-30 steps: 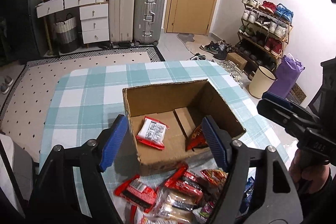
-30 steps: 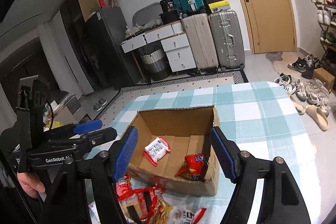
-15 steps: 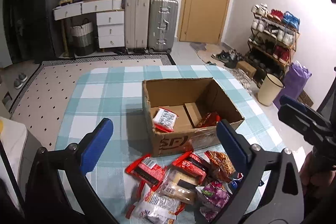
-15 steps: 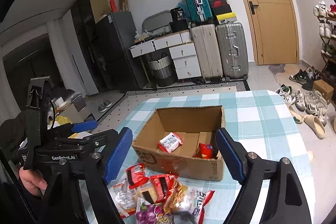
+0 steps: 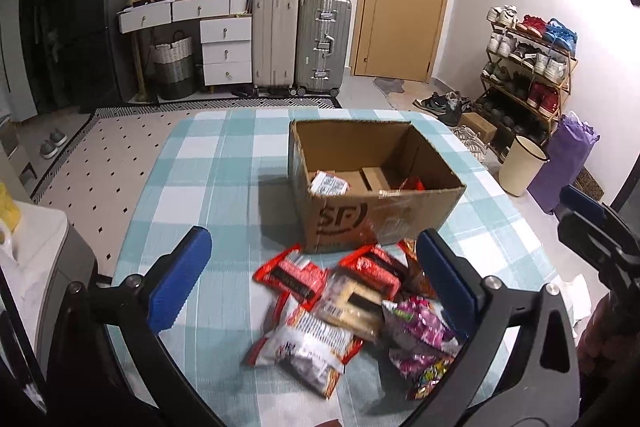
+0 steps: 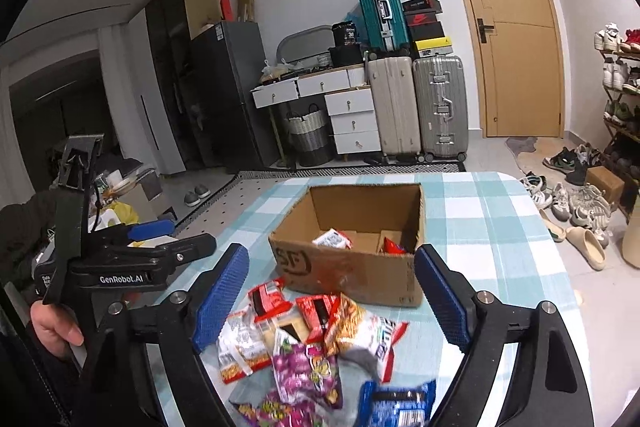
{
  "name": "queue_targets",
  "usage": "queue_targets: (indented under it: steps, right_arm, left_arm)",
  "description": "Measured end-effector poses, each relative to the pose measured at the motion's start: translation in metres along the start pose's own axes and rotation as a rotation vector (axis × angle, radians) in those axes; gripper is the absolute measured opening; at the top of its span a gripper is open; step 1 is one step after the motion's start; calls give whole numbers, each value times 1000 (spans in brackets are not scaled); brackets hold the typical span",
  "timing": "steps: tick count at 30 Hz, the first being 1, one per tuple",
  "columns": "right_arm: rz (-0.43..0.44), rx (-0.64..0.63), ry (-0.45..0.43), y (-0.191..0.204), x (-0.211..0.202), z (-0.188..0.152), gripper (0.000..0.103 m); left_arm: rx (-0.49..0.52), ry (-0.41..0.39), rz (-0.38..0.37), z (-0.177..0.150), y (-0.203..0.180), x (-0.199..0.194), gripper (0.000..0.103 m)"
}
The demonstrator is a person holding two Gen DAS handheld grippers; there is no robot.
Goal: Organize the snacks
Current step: 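Withdraw both tools from the box back toward the snack pile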
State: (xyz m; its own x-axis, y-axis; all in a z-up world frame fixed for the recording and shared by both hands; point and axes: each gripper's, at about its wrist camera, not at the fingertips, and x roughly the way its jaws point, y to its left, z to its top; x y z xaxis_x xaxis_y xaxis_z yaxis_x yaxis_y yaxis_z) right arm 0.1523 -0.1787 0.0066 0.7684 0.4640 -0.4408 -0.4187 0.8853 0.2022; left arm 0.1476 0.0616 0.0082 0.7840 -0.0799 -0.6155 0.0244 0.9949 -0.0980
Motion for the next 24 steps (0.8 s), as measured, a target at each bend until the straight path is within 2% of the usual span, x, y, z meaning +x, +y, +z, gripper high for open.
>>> queue_targets:
  steps: [14,24]
  right_arm:
    - [-65,42,30,-13,-30,-52,88]
    - [-86,71,108,-26,-14,-87,88]
  left_arm:
    - [-39,16,23,-49,12,-10,102]
    - [-49,56,30,-80,11,8,102]
